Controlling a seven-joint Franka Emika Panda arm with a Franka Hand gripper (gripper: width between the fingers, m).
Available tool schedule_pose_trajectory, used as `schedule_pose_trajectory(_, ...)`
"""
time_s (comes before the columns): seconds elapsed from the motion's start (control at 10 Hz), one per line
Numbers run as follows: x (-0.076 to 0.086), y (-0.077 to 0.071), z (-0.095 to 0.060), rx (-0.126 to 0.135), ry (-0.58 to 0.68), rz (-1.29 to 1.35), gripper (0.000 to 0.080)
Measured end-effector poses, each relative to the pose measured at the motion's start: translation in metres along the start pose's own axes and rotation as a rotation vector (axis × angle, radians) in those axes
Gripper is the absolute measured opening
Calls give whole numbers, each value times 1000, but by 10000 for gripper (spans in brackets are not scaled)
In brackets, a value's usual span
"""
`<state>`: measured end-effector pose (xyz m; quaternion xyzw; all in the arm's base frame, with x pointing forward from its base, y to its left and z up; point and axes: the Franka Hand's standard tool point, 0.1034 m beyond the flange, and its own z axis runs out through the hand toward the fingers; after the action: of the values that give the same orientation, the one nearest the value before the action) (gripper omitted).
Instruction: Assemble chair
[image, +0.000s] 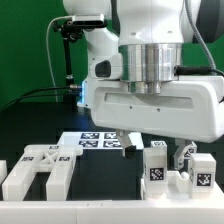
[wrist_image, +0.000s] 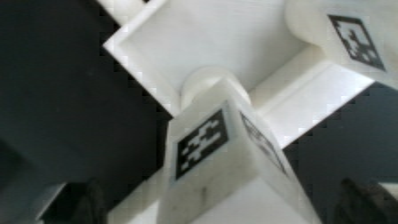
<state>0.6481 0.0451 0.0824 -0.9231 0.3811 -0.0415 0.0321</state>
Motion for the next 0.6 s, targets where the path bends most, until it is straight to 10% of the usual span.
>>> schedule_pose_trajectory(0.3,0,0,0,0,0,74,649)
schedule_pose_trajectory(0.5,0,0,0,0,0,74,393)
schedule_pose_trajectory(0.6,0,0,0,0,0,74,394)
